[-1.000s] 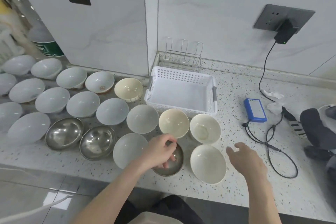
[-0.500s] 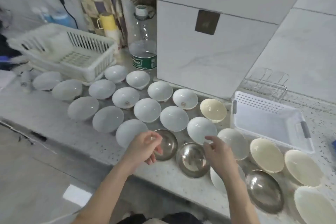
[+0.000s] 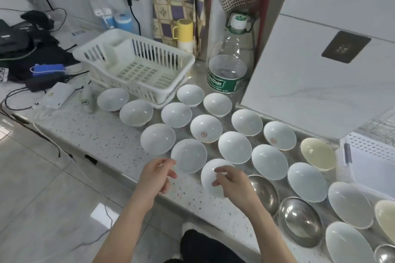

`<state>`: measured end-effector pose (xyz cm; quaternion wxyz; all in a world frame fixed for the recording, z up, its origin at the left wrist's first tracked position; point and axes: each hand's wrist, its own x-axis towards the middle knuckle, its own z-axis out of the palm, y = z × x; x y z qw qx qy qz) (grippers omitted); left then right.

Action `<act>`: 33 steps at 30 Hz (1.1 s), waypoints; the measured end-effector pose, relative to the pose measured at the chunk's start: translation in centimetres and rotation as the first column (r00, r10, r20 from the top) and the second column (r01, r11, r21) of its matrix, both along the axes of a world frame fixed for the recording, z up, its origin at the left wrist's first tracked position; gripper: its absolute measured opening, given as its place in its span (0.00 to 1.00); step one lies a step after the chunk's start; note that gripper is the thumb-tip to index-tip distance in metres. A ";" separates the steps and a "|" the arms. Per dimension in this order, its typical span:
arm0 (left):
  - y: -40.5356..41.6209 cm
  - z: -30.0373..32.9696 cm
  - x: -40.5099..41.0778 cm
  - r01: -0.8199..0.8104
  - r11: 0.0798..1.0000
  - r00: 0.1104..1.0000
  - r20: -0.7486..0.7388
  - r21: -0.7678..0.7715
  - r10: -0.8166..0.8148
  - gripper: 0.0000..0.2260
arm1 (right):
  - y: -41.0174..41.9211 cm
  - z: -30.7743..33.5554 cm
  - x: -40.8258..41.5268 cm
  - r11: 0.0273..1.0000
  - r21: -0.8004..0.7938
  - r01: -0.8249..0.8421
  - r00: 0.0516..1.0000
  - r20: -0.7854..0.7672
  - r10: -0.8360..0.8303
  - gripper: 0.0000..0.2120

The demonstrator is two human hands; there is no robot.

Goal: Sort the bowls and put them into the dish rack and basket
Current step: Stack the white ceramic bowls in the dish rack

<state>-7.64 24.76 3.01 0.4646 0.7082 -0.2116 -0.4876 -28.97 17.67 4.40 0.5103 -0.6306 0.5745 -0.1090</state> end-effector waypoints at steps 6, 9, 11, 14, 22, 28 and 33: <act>-4.1 0.6 5.7 -0.105 0.994 0.994 0.039 -0.029 0.106 0.06 | -5.3 -0.1 4.9 0.998 0.063 -0.013 0.993 0.115 0.005 0.10; -5.2 0.9 8.6 -0.162 0.987 0.985 0.054 -0.008 0.163 0.06 | -7.3 0.4 7.8 0.994 0.105 -0.023 0.985 0.173 0.005 0.09; -5.6 0.9 10.2 -0.177 0.984 0.983 0.046 -0.003 0.177 0.06 | -8.2 0.9 9.5 0.989 0.147 -0.013 0.975 0.223 -0.020 0.09; -6.4 0.7 13.2 -0.187 0.982 0.982 0.024 0.003 0.186 0.07 | -9.0 1.3 11.6 0.981 0.191 0.034 0.951 0.296 -0.091 0.09; -8.8 -1.6 25.4 -0.145 0.988 0.989 0.016 0.055 0.144 0.11 | -8.5 0.0 21.3 0.905 0.351 0.241 0.809 0.442 -0.387 0.10; -8.9 -3.1 34.5 -0.039 0.986 0.999 -0.026 0.159 0.044 0.20 | -5.6 -0.4 30.7 0.821 0.470 0.325 0.691 0.475 -0.545 0.10; -10.2 -3.9 37.3 0.102 0.970 0.994 -0.070 0.221 -0.089 0.26 | -3.0 -1.9 35.3 0.703 0.613 0.361 0.758 0.245 -0.604 0.11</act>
